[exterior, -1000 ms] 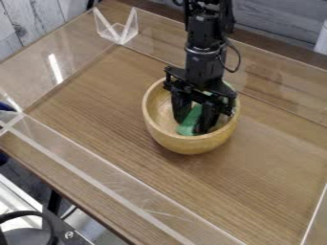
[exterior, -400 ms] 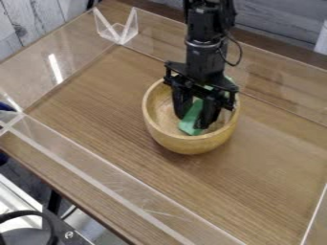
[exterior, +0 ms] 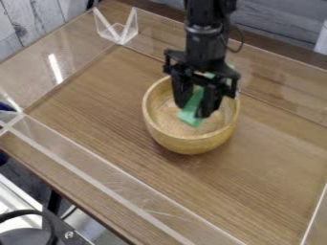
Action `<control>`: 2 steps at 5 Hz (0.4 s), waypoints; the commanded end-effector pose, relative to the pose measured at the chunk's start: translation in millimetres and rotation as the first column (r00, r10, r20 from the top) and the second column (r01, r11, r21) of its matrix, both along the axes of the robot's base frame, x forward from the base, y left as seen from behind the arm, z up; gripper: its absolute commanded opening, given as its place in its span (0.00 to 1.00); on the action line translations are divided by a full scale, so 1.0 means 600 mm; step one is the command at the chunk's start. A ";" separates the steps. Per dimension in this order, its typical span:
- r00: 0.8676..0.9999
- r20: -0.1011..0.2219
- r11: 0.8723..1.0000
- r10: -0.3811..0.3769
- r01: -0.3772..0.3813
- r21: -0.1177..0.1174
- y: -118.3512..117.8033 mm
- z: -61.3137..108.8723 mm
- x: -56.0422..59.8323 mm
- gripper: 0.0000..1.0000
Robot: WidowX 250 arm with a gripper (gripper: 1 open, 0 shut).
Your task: Remove the green block from inside the brown bowl and put it on the table
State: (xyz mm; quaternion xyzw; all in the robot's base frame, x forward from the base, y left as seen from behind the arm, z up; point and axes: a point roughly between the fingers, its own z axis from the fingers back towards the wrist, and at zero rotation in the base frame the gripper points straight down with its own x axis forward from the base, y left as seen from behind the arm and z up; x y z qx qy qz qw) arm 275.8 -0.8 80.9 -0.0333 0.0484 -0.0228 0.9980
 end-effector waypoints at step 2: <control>0.991 0.136 1.000 -0.007 0.007 -0.001 -0.002 0.066 0.020 0.00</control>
